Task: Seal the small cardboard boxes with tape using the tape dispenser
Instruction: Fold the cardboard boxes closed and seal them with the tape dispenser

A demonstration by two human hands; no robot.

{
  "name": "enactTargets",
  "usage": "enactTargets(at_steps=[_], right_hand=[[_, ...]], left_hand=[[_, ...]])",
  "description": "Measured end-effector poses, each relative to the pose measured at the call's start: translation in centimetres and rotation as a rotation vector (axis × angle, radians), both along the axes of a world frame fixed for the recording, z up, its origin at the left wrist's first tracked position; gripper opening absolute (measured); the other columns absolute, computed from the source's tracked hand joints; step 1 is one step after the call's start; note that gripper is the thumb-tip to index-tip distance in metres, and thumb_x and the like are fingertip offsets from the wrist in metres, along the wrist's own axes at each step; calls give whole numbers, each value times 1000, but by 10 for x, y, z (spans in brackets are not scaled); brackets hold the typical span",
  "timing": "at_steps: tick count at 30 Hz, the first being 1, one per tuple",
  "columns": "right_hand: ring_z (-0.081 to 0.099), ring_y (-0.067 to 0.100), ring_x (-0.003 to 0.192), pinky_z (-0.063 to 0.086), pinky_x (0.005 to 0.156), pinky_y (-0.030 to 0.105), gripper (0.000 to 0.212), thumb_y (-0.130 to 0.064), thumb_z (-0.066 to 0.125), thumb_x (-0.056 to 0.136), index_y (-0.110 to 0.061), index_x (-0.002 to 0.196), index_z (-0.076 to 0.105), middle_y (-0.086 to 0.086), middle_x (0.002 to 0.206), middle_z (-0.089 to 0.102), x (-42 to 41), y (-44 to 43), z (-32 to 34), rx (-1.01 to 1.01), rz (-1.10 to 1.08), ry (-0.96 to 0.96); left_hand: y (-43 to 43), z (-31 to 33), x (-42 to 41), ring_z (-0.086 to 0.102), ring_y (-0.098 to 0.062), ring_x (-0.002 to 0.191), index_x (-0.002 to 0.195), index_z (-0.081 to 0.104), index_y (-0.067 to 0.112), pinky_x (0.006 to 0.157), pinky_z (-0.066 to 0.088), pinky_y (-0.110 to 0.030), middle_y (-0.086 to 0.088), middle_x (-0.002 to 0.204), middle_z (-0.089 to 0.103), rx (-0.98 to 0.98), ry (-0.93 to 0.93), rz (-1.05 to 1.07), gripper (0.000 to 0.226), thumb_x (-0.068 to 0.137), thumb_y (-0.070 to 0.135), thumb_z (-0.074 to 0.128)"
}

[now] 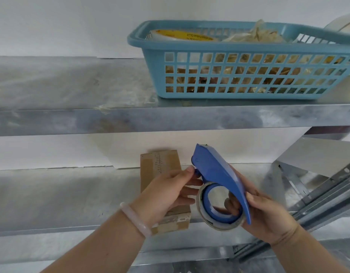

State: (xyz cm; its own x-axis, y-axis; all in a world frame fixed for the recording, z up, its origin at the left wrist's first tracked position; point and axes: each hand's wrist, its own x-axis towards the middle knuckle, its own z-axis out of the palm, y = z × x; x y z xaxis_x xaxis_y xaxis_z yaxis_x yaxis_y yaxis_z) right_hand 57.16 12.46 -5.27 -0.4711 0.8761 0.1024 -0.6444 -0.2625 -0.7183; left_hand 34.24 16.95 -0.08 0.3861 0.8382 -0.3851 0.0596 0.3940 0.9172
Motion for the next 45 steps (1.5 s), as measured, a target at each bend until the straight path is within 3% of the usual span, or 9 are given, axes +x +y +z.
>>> enactTargets(at_steps=[2, 7, 10, 14, 20, 26, 30, 34, 45], right_hand=[[56, 29, 93, 40, 92, 38, 61, 0, 36, 101, -6, 154, 7, 16, 113, 60, 0, -1, 3, -27, -21, -61], [59, 22, 86, 38, 92, 42, 65, -10, 56, 95, -17, 152, 25, 6, 108, 65, -2, 0, 5, -25, -19, -245], [62, 27, 106, 48, 96, 39, 69, -5, 59, 91, -15, 152, 26, 12, 129, 59, -4, 3, 9, 16, 83, -221], [43, 34, 134, 41, 106, 42, 69, -7, 62, 80, -25, 144, 44, 11, 149, 43, -1, 9, 21, 103, 109, -406], [51, 23, 129, 48, 97, 30, 77, -19, 75, 65, -39, 135, 52, -1, 143, 53, -5, 18, 43, 92, 45, -637], [63, 12, 114, 52, 85, 22, 72, -60, 88, 49, -44, 116, 67, -10, 125, 65, -21, 21, 57, 167, -102, -819], [66, 11, 105, 54, 79, 22, 66, -59, 90, 43, -39, 104, 74, -10, 117, 69, -25, 23, 62, 182, -60, -871], [69, 11, 98, 54, 74, 20, 63, -63, 89, 37, -37, 93, 77, -11, 110, 71, -18, 26, 71, 218, -39, -937], [68, 8, 97, 53, 78, 17, 63, -66, 88, 36, -41, 93, 76, -13, 107, 72, 4, 31, 85, 339, 154, -1076]], left_hand=[[0, 1, -1, 69, -28, 100, 113, 68, 10, 94, 53, -49, -9, 107, 73, 3, -27, 16, 43, 89, 44, 59], [3, 5, -7, 66, -39, 103, 111, 68, 5, 88, 54, -53, -20, 107, 70, -140, -138, 142, 63, 78, 58, 60], [7, 10, -13, 69, -38, 97, 109, 69, 5, 87, 54, -55, -22, 103, 71, -173, -110, 153, 54, 85, 53, 60], [11, 17, -23, 71, -33, 91, 108, 70, 8, 78, 59, -45, -20, 102, 72, -186, -35, 80, 32, 95, 34, 57], [15, 14, -33, 71, -27, 81, 104, 69, 12, 72, 61, -40, -16, 97, 73, -144, 48, 62, 22, 98, 19, 49], [12, 10, -38, 70, -26, 75, 99, 69, 11, 68, 61, -37, -13, 81, 72, -116, 88, 73, 24, 96, 10, 45], [10, 7, -37, 67, -15, 57, 94, 66, 11, 68, 60, -38, -2, 62, 68, -78, 120, 124, 24, 96, 7, 42], [6, 3, -38, 66, -19, 58, 93, 70, 6, 58, 59, -33, -8, 68, 69, -62, 160, 185, 20, 97, 12, 51], [-24, -14, -55, 57, -16, 48, 67, 68, 10, 54, 56, -33, -4, 56, 60, -2, 206, 372, 31, 96, 14, 57]])
